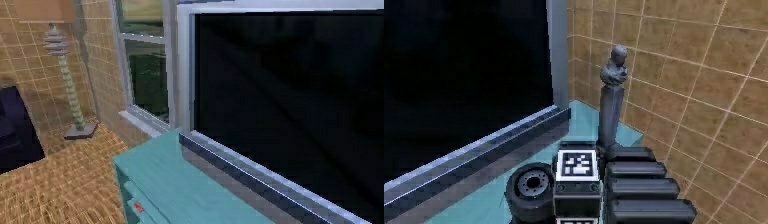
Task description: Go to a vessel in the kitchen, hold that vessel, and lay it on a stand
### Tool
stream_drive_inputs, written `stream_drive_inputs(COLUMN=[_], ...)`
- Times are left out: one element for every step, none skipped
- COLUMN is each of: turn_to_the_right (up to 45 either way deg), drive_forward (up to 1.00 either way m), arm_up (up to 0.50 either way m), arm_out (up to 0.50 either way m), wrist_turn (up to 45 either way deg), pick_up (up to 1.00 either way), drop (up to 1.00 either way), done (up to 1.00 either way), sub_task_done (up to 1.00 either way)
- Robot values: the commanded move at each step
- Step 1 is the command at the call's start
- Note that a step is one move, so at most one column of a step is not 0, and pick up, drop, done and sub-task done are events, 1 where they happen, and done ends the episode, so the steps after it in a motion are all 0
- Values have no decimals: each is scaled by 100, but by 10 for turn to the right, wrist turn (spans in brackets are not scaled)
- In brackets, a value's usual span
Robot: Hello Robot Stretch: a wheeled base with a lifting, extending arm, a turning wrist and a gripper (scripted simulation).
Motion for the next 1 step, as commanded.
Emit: stream_drive_inputs(turn_to_the_right=[-330], drive_forward=[0], arm_up=[0], arm_out=[0], wrist_turn=[0], pick_up=[0], drop=[0], done=[0], sub_task_done=[0])
